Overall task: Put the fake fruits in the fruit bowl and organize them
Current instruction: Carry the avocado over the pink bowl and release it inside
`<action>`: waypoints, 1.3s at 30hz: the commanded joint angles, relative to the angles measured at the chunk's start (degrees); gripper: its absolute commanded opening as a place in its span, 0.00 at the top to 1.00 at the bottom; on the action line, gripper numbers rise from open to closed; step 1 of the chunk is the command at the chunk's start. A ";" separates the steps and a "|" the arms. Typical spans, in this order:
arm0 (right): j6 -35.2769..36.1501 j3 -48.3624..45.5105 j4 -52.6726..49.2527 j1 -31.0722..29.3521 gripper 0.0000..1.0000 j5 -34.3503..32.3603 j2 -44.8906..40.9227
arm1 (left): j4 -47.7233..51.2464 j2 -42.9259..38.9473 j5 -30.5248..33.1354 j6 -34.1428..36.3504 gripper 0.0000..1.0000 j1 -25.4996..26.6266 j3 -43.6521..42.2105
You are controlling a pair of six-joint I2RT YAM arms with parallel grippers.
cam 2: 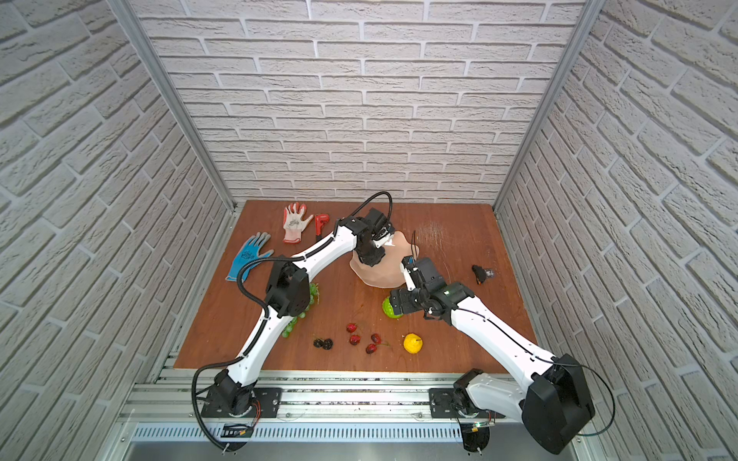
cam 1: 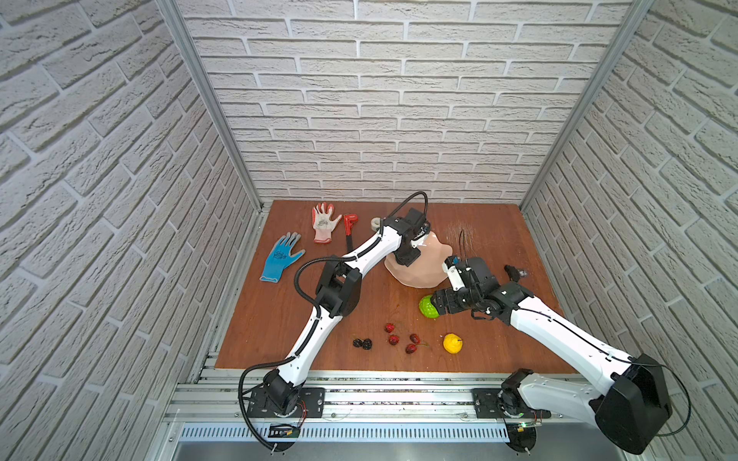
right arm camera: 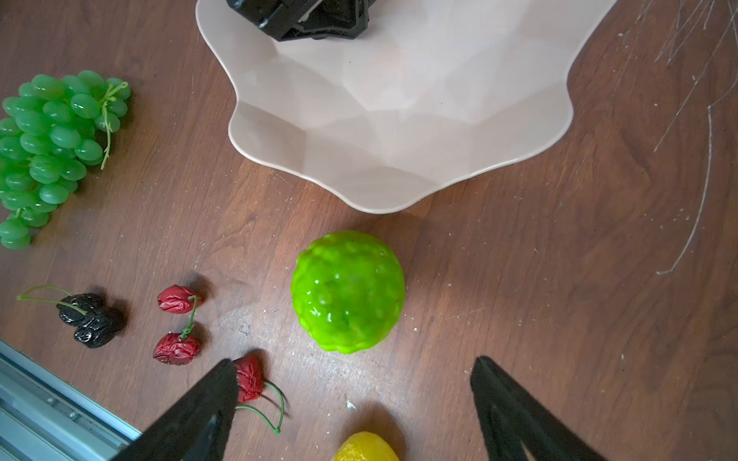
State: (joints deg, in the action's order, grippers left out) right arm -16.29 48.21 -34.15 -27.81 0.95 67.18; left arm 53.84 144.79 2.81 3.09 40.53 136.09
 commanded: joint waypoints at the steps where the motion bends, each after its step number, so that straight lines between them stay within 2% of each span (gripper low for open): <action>1: 0.83 0.92 0.23 -0.10 0.08 0.18 0.49 | -2.21 1.90 1.15 1.05 0.62 0.15 3.06; 14: 1.92 0.18 0.95 -0.14 0.08 -0.29 1.55 | -4.43 4.36 0.05 0.62 0.60 -0.19 4.58; 21: 2.14 0.62 2.07 -0.14 0.08 0.28 3.28 | -4.39 5.24 -0.92 0.40 0.50 -0.33 4.58; 28: 2.42 0.56 2.58 -0.14 0.08 0.63 3.57 | -4.47 3.86 -2.08 0.01 0.26 0.23 4.47; 39: 2.11 0.43 3.98 -0.16 0.08 0.99 3.95 | -4.65 -1.91 -4.52 -2.18 0.21 0.25 2.24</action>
State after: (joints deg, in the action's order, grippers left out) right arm -14.37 48.21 -32.27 -27.81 1.39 70.94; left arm 50.46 148.20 0.03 2.04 40.58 139.11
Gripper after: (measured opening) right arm 0.916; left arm 0.783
